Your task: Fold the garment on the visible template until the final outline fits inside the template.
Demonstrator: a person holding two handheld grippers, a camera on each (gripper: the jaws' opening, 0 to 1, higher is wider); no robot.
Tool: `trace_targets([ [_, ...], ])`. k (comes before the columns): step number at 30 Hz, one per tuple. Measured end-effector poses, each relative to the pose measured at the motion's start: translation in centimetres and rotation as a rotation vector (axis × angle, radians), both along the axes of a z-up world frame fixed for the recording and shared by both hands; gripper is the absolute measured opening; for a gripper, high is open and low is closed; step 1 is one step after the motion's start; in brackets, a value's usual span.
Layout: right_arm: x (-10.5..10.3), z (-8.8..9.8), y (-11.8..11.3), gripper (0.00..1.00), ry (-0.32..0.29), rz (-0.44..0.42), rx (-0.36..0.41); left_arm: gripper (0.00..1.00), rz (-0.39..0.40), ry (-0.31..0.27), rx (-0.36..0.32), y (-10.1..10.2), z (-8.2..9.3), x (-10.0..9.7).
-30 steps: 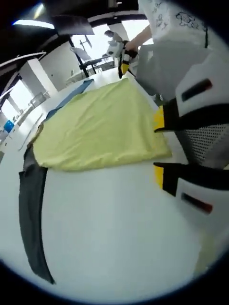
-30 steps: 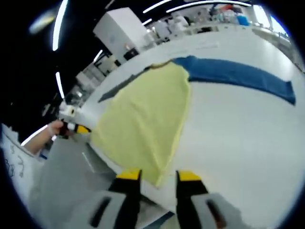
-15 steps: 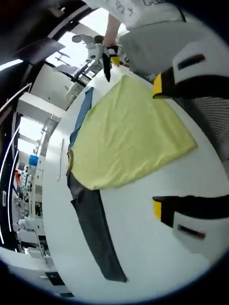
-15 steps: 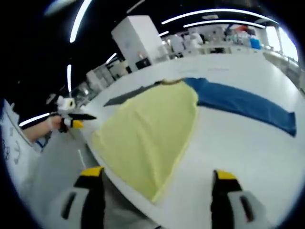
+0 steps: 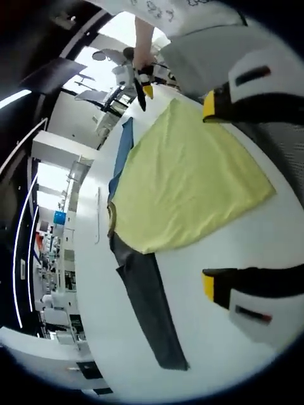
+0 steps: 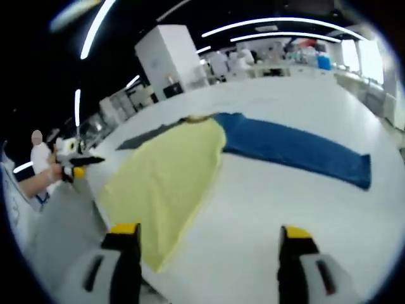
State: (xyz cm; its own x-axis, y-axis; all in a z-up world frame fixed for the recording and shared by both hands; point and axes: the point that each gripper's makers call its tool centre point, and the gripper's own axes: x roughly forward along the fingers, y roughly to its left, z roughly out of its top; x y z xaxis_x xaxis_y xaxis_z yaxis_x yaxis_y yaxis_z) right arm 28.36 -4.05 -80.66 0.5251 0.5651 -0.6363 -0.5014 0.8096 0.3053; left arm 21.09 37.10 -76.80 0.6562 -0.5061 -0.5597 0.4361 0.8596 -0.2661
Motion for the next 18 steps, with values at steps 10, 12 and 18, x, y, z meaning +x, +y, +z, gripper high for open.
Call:
trace_targets([
  [10,6.6,0.6,-8.0,0.84,-0.024,-0.213,-0.035,0.9,0.013,-0.022,-0.005,0.2,0.5,0.5],
  [12,8.0,0.7,-9.6,0.83,-0.036,-0.241,-0.046,0.89,0.017,-0.022,-0.006,0.3,0.5,0.5],
  [18,10.7,0.7,-14.0,0.72,-0.058,-0.404,-0.108,0.87,0.028,-0.022,-0.002,0.5,0.6,0.4],
])
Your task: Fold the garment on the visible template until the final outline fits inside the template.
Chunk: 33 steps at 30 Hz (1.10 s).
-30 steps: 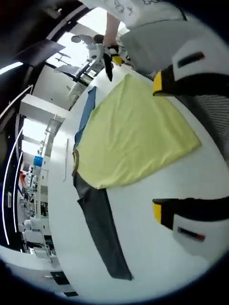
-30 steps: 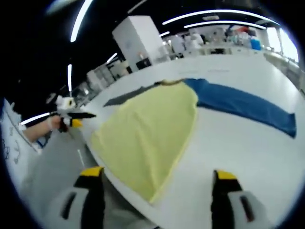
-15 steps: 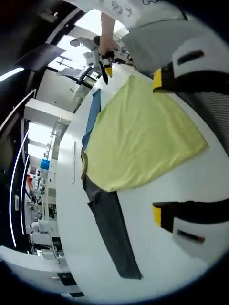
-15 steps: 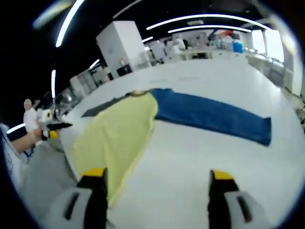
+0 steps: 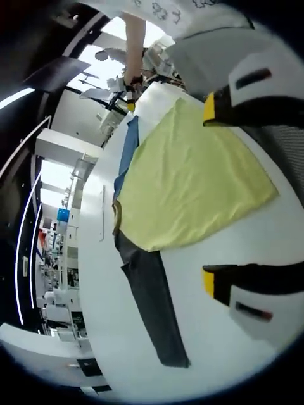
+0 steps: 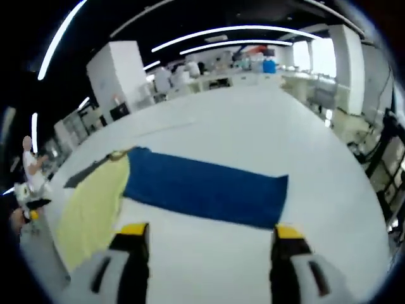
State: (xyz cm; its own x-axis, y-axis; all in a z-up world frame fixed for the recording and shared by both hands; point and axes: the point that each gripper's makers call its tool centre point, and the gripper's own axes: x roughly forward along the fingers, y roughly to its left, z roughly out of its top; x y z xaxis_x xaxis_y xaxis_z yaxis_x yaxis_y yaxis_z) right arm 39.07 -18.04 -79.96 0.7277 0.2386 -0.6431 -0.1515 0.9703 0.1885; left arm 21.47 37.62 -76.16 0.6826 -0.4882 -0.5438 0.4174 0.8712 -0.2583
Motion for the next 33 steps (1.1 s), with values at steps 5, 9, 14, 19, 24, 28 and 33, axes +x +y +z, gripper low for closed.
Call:
trace_targets([
  [5,0.7,-0.5,-1.7,0.58,0.009,-0.12,-0.004,0.85,0.009,0.014,0.0,0.0,-0.3,-0.5],
  [9,1.1,-1.7,-3.0,0.46,0.05,-0.146,-0.051,0.84,0.022,0.016,-0.003,0.1,-0.3,-0.7],
  [14,1.1,-2.5,-3.6,0.33,0.079,-0.185,-0.038,0.83,0.033,0.023,-0.003,0.5,-0.4,-0.9],
  [19,0.9,-2.9,-3.9,0.29,0.093,-0.208,-0.04,0.82,0.038,0.028,-0.006,0.7,-0.4,-1.2],
  [24,1.0,-3.4,-4.1,0.24,0.109,-0.23,-0.041,0.81,0.045,0.033,-0.01,0.8,-0.5,-1.3],
  [28,1.4,-3.8,-4.3,0.19,0.111,-0.23,-0.054,0.81,0.041,0.035,-0.012,0.6,-0.5,-1.4],
  [33,2.5,-4.4,-4.1,0.06,0.127,-0.233,-0.051,0.8,0.045,0.041,-0.014,0.8,-0.7,-1.6],
])
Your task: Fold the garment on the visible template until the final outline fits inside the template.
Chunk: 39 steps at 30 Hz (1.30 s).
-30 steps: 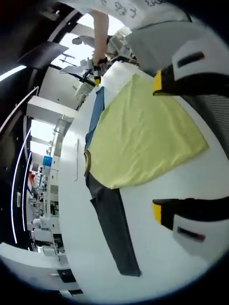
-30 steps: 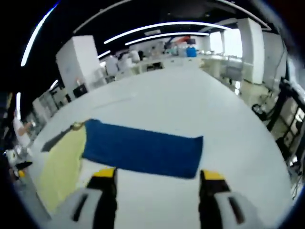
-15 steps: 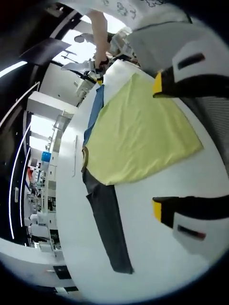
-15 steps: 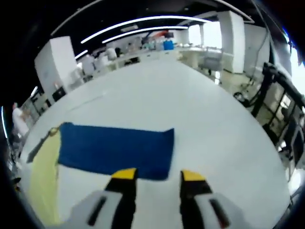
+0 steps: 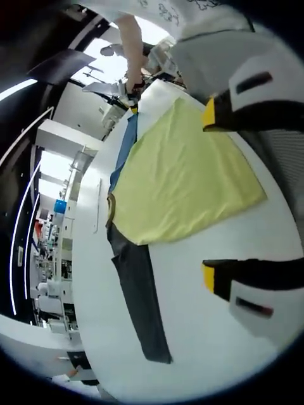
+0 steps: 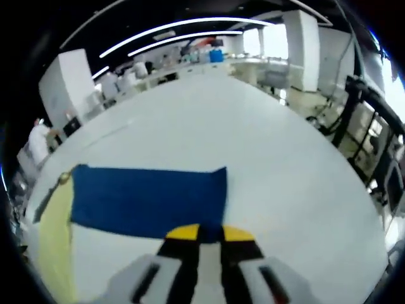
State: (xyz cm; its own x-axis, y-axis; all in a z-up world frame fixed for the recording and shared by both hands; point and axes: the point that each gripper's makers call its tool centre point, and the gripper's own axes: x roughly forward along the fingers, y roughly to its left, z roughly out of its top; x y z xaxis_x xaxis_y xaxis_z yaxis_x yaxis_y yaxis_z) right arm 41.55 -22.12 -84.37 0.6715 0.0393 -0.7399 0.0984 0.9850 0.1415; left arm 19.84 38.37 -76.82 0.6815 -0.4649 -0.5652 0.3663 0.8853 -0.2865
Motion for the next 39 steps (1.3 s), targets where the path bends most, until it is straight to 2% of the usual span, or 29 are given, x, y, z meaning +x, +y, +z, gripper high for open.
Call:
trace_targets([
  [3,-0.1,0.0,-0.3,0.0,0.002,0.001,-0.015,0.79,0.007,0.001,-0.003,0.3,0.0,-0.1],
  [7,0.1,0.4,-0.4,0.0,-0.006,-0.006,-0.015,0.79,0.016,-0.005,-0.007,0.3,0.1,-0.1],
  [10,-0.2,1.5,0.5,0.0,0.005,0.102,-0.099,0.79,0.02,-0.018,-0.009,0.3,0.3,0.0],
  [12,1.0,1.9,0.7,0.0,-0.013,0.146,-0.122,0.78,0.021,-0.028,-0.015,0.2,0.5,0.2],
  [15,1.0,3.4,2.2,0.0,-0.033,0.151,-0.109,0.78,0.019,-0.042,-0.015,0.1,0.6,0.3],
  [18,1.2,5.4,4.8,0.0,-0.075,0.161,-0.064,0.77,0.007,-0.059,-0.02,-0.3,1.0,0.5],
  [20,3.2,5.8,4.8,0.0,-0.096,0.165,-0.029,0.77,0.002,-0.068,-0.019,-0.5,1.2,0.6],
  [28,4.0,9.2,11.6,0.0,-0.161,0.234,0.052,0.77,-0.018,-0.1,-0.025,-0.8,1.7,0.8],
  [30,4.8,9.9,13.1,0.0,-0.17,0.258,0.082,0.77,-0.022,-0.108,-0.026,-0.8,1.9,0.8],
  [32,5.3,10.3,14.3,0.0,-0.178,0.282,0.083,0.77,-0.02,-0.117,-0.026,-0.7,2.0,0.8],
  [33,4.6,11.0,16.2,0.0,-0.181,0.303,0.083,0.77,-0.019,-0.12,-0.029,-0.7,2.0,0.8],
  [34,4.5,11.2,17.1,0.0,-0.183,0.316,0.086,0.77,-0.015,-0.124,-0.034,-0.5,2.1,0.8],
  [36,5.8,11.5,18.1,0.0,-0.187,0.343,0.093,0.77,-0.013,-0.13,-0.039,-0.4,2.2,0.6],
  [39,5.9,12.3,21.5,0.0,-0.2,0.39,0.114,0.77,-0.007,-0.136,-0.042,-0.2,2.4,0.3],
])
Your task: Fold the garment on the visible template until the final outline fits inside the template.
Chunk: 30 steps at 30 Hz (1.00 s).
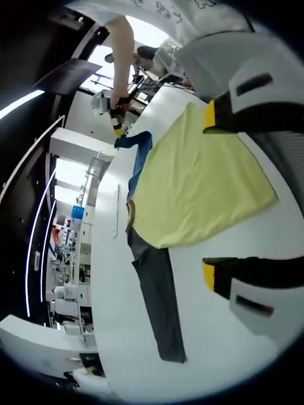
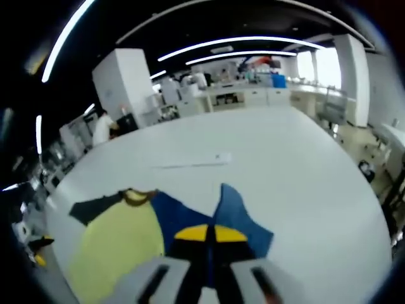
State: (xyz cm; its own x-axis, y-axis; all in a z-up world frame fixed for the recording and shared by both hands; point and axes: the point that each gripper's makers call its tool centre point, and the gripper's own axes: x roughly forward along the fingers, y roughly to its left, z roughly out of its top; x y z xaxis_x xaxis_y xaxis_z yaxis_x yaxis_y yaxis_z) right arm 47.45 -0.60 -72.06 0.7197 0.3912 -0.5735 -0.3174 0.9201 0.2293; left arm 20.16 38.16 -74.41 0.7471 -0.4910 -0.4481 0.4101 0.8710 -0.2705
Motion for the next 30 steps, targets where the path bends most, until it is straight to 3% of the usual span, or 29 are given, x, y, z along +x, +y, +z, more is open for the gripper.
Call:
trace_targets([
  [8,-0.1,1.5,6.8,0.0,-0.014,0.089,0.041,0.77,-0.007,-0.005,0.008,1.2,0.5,-0.2],
  [14,-0.1,2.5,10.4,0.0,-0.021,0.121,0.061,0.77,-0.014,-0.025,-0.014,1.6,1.6,0.2],
  [24,0.6,3.6,14.5,0.0,-0.018,0.104,0.097,0.76,-0.068,-0.022,-0.034,2.1,2.6,0.6],
  [30,0.3,4.3,18.5,0.0,-0.028,0.123,0.131,0.76,-0.102,-0.02,-0.042,3.0,2.4,0.9],
])
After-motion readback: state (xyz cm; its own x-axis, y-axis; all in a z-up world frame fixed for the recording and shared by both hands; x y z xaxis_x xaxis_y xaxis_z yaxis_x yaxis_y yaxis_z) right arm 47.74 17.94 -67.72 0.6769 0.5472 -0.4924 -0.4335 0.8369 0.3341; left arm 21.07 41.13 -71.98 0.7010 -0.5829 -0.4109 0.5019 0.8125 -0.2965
